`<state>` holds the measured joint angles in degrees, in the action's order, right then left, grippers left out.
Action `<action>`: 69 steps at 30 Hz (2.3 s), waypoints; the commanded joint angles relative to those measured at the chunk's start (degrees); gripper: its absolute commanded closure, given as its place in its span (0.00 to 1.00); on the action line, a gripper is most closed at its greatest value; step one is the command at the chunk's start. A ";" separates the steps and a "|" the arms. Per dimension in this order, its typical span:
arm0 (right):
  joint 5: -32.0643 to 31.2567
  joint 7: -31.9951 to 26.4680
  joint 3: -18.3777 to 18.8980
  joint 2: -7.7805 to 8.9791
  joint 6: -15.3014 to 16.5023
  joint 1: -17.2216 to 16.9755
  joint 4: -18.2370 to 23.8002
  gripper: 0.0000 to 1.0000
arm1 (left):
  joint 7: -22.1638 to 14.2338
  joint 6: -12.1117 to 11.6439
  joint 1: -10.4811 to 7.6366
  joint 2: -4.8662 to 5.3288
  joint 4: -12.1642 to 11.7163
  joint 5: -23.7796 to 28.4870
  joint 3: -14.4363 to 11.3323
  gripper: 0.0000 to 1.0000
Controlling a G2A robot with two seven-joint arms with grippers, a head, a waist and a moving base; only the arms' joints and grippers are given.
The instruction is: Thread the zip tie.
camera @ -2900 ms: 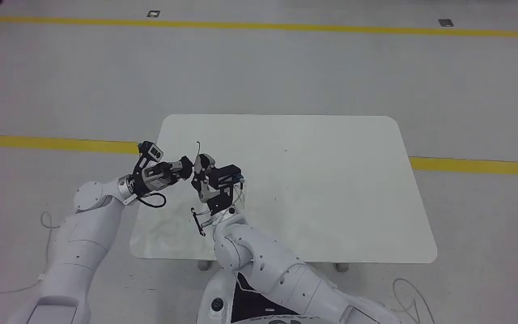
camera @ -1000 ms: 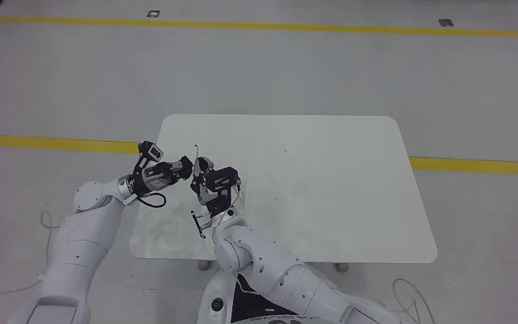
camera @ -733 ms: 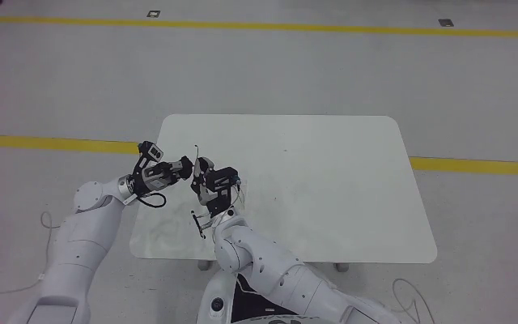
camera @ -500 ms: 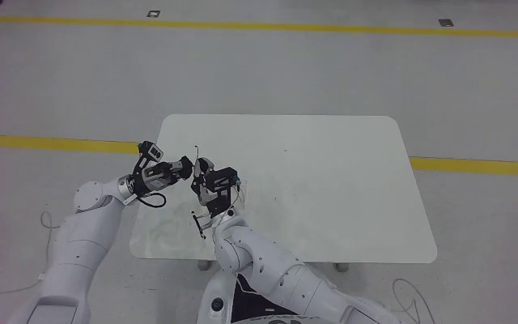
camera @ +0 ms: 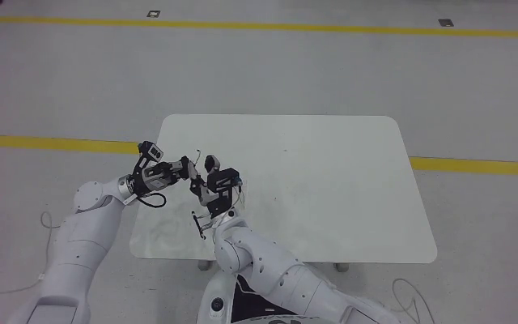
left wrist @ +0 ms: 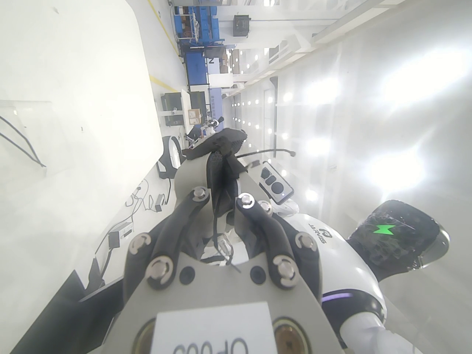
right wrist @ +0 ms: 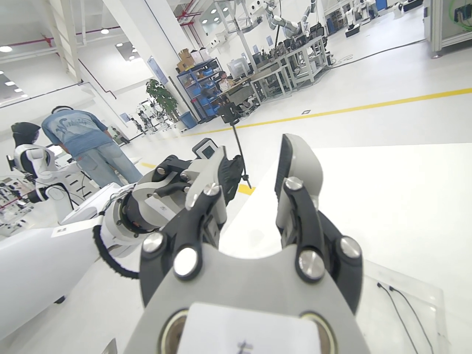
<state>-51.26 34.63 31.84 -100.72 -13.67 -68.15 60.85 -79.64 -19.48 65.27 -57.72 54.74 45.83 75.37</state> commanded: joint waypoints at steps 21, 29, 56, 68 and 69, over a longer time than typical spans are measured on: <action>-0.52 0.20 0.00 0.06 0.32 -0.01 -0.17 0.00 | 1.80 0.60 0.22 -0.02 0.47 -0.16 -0.06 1.00; -15.20 3.86 0.42 1.25 -5.82 -0.93 -0.86 0.00 | 1.69 6.17 0.11 0.87 -0.60 0.43 1.74 1.00; -38.70 2.19 6.73 2.13 -5.82 -2.94 -1.73 0.00 | 0.00 24.81 3.35 2.65 6.13 12.44 0.54 1.00; -38.70 4.26 6.72 2.80 -5.82 -1.42 -2.72 0.00 | 1.65 26.24 3.82 2.73 7.92 14.04 -0.10 1.00; -38.70 4.57 6.64 2.96 -5.82 -1.14 -2.87 0.00 | 2.37 26.97 3.99 2.70 8.39 14.45 -0.19 1.00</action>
<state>-89.95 38.92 38.57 -97.94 -19.48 -69.58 58.12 -78.61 6.61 69.03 -54.97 62.64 59.80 75.32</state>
